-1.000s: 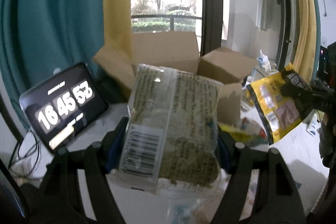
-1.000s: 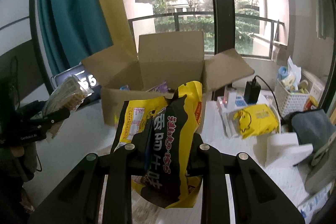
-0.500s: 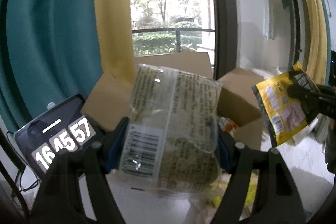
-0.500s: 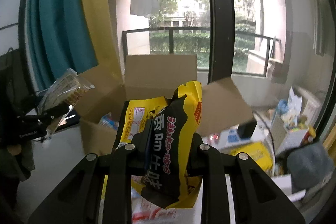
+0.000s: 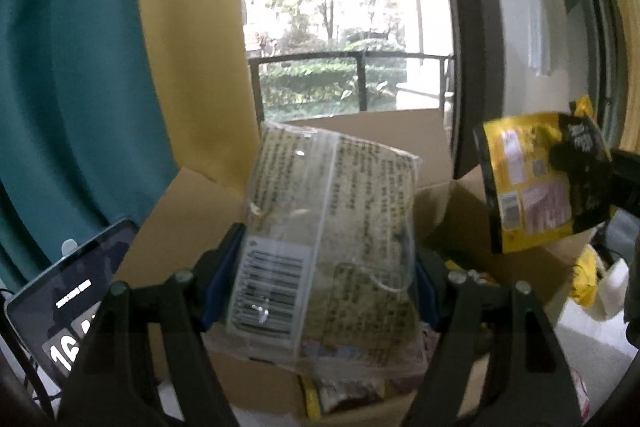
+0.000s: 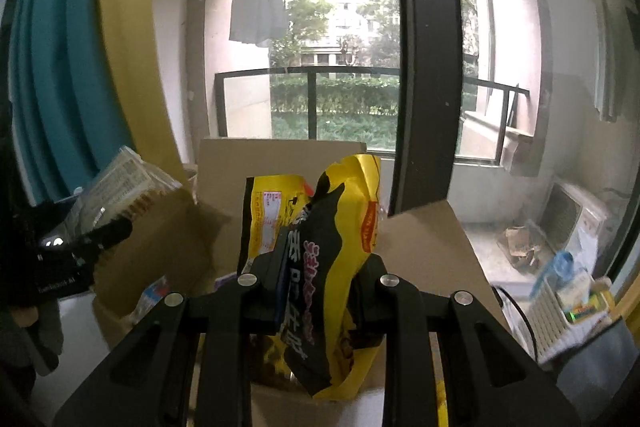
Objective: Organize snacks
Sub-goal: 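Lift the bread pack and yellow-black bag toward the cardboard box with both grippers, then lower both held bags into the box and open both grippers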
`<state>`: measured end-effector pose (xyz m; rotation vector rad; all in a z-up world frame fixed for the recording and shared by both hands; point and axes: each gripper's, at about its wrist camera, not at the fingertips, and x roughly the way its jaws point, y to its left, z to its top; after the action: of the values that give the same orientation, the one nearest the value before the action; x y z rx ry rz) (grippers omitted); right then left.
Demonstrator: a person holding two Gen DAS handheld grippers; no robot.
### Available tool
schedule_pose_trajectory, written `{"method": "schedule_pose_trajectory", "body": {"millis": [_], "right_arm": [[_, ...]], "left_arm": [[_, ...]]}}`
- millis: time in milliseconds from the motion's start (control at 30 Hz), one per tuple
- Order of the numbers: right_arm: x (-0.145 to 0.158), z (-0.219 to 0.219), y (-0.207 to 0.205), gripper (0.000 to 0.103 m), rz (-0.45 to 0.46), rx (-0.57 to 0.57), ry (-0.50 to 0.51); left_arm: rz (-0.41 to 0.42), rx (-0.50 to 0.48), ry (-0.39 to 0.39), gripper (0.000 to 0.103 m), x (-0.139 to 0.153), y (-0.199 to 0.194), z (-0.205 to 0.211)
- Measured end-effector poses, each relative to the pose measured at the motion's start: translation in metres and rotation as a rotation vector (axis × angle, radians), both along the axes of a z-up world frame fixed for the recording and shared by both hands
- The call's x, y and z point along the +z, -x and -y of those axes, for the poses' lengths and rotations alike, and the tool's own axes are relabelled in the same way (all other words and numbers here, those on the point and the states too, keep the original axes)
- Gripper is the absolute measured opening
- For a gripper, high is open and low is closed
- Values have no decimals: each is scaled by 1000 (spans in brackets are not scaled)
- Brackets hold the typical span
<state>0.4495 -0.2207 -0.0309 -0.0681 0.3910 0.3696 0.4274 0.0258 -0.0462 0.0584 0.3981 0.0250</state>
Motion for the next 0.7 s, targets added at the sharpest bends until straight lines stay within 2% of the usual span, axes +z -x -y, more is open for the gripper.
{"method": "schedule_pose_trajectory", "body": {"millis": [133, 200, 267, 300, 333, 467, 700], "right_arm": [[1, -12, -31, 26, -2, 2, -12], [0, -16, -48, 28, -25, -8, -24], [-4, -23, -66, 45, -63, 16, -25], [-5, -24, -69, 62, -70, 19, -26], [-5, -25, -69, 66, -62, 16, -23], [-1, -26, -48, 66, -28, 28, 14], [7, -17, -10, 66, -48, 35, 35]], "left_arm": [[-26, 8, 28, 76, -3, -22, -2], [-50, 12, 42, 83, -6, -31, -3], [-54, -7, 54, 95, -7, -34, -4], [-47, -13, 59, 96, -6, -32, -4], [-37, -23, 65, 97, -4, -28, -5], [-20, -16, 82, 97, 5, -14, -8], [9, -19, 100, 97, 23, 26, -16]]}}
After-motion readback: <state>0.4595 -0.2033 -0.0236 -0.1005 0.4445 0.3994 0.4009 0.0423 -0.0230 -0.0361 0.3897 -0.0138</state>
